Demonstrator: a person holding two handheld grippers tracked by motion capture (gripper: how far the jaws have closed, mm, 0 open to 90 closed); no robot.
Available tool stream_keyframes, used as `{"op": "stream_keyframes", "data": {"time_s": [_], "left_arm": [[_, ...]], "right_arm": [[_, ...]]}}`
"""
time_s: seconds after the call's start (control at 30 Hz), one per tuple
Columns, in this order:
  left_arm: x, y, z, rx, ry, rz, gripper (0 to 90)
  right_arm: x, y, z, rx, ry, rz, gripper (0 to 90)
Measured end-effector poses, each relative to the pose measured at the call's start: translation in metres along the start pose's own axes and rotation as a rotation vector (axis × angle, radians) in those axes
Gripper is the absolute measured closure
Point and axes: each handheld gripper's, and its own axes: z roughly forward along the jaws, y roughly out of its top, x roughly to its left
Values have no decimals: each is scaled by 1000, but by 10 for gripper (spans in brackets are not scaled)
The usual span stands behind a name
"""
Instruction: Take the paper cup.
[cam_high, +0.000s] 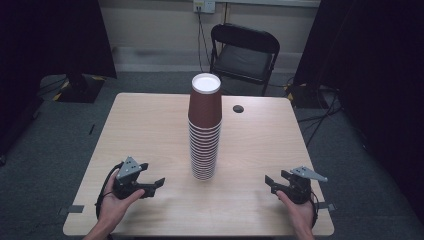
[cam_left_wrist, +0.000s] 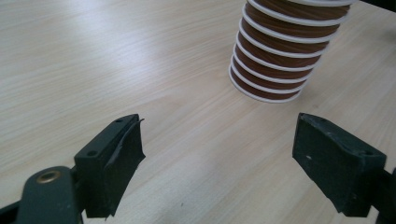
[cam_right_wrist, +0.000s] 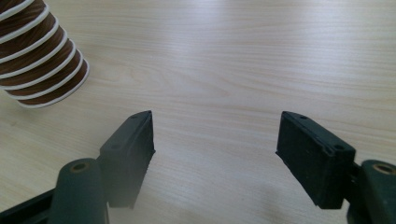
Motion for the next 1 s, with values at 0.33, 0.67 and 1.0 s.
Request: {"op": "stream_keyframes", "data": {"time_s": [0.33,0.67,1.0], "left_arm": [[-6,5,-1,-5,-13,12,162],[-25,32,-13,-81,-59,57,159],[-30,68,-14,-179,-116,27,176]], "right_arm": [[1,0,2,20,27,-1,263],[12,2,-8,9,42,-51,258],[11,2,-9,9,68,-38,263]]}}
